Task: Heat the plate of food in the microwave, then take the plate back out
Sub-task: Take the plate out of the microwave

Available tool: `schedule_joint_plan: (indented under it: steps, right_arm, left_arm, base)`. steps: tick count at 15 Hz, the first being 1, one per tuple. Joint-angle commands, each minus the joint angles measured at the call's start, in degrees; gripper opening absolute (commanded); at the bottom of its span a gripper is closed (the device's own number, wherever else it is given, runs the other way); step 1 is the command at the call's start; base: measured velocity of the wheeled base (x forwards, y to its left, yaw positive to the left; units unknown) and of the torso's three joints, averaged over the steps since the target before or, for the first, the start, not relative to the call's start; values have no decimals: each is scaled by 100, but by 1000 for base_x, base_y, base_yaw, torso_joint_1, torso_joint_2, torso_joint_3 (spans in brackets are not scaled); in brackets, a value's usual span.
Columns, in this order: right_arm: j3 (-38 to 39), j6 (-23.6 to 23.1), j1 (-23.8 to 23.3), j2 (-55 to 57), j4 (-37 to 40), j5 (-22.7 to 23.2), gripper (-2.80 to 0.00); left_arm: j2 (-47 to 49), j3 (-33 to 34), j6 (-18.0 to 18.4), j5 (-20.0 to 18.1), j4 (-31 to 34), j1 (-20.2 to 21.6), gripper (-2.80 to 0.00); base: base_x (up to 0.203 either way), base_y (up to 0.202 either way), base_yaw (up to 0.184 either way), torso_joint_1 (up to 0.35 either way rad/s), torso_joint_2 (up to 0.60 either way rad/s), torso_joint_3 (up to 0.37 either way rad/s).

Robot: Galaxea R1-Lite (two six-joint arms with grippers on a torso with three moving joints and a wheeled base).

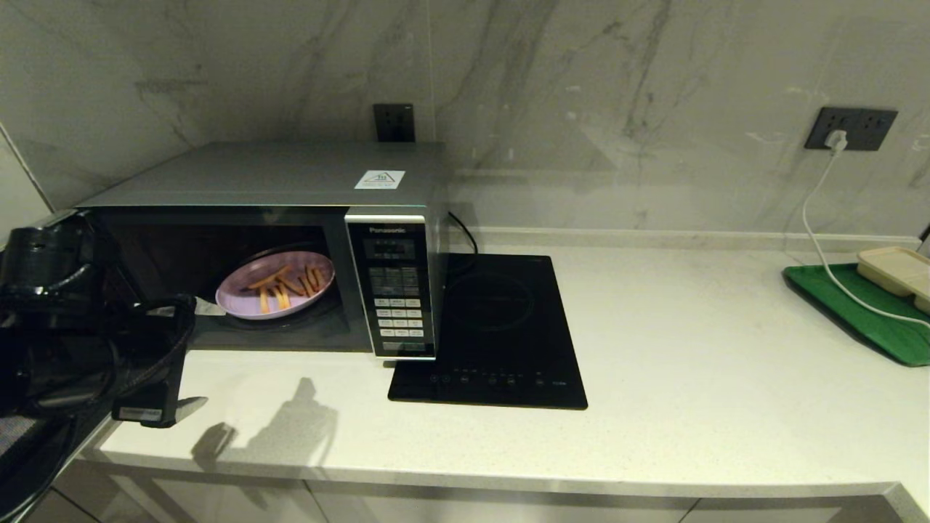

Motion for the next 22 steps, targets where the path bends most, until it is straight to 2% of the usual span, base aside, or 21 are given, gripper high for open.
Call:
schedule_joint_plan:
  steps: [1,4,12,17,22]
  right_arm:
    - [-2,2,-2,5,7,-4,-280]
    - [-2,2,3,5,7,-4,-280]
    - [-2,2,3,5,7,-4,-280]
    - [-2,2,3,5,7,-4,-280]
    - [-2,2,3,5,7,-4,-280]
  left_arm:
    - [635,-95,-56,-38,-148,187,0]
    - [1024,-549,-49,-279,-295,444,0]
    - [2077,-1483,10,-629,-464,633,0]
    - [2250,-1754,109,-1302,-479,1050,0]
    - [2477,-1924,110,-1333,-543,1135,0]
  base:
    - [0,0,0,0,0,0]
    - [0,0,0,0,0,0]
    - [0,0,0,0,0,0]
    - [0,0,0,0,0,0]
    - [0,0,0,0,0,0]
